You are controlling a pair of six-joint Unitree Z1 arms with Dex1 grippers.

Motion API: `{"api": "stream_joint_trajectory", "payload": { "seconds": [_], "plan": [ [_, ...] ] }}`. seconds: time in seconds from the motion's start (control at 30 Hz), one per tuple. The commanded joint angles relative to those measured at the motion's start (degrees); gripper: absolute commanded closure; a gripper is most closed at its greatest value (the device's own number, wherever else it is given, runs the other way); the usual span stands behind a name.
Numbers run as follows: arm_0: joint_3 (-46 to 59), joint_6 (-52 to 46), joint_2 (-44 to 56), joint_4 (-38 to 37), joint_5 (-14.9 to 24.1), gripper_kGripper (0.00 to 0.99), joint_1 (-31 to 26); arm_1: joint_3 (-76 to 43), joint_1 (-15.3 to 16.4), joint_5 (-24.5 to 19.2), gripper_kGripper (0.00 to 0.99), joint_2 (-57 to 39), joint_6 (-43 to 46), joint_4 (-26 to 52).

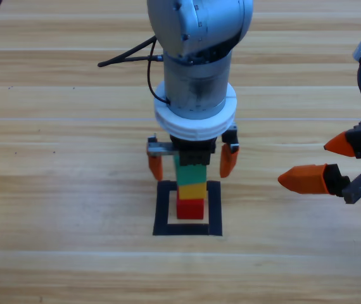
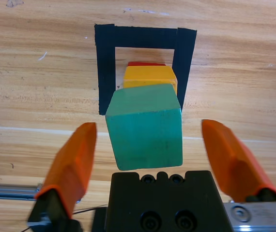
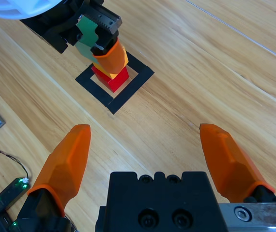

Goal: Stack the blocks in the rectangular block: red at the bottom, yellow in the middle, green on top

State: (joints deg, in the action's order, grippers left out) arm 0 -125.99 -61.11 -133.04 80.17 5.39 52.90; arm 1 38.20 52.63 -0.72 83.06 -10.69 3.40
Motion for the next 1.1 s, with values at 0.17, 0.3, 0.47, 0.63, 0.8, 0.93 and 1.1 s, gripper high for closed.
{"api": "stream_joint_trajectory", "payload": {
  "seconds": [0.17,0.3,0.47,0.63,0.8,0.93,1.1],
  "plan": [
    [-1.1,-0.3,0.9,0.3,2.3,0.0,0.5,-2.1,-1.3,0.4,0.0,-2.8,0.7,0.4],
    [-0.6,-2.6,11.8,0.3,12.2,0.0,7.1,-1.7,-1.3,0.2,0.0,-2.3,0.7,0.4],
    [3.5,-5.1,17.9,-0.9,21.3,0.0,16.5,-1.4,-1.3,0.0,0.0,-2.4,0.7,0.4],
    [17.4,-11.1,22.5,-6.0,27.7,0.0,24.0,-1.4,-1.3,-0.2,0.0,-2.4,0.8,0.4],
    [39.9,-11.1,31.5,-21.7,29.8,0.0,26.0,-0.9,-1.3,-0.1,0.0,-1.5,0.8,0.4],
    [45.7,-10.8,34.2,-25.1,30.5,0.0,26.0,-1.0,-1.3,-0.2,0.0,-1.5,0.8,0.4],
    [48.9,-10.5,36.8,-26.2,31.1,0.0,25.9,-0.9,-1.3,-0.2,0.0,-1.4,0.8,0.4]
  ]
}}
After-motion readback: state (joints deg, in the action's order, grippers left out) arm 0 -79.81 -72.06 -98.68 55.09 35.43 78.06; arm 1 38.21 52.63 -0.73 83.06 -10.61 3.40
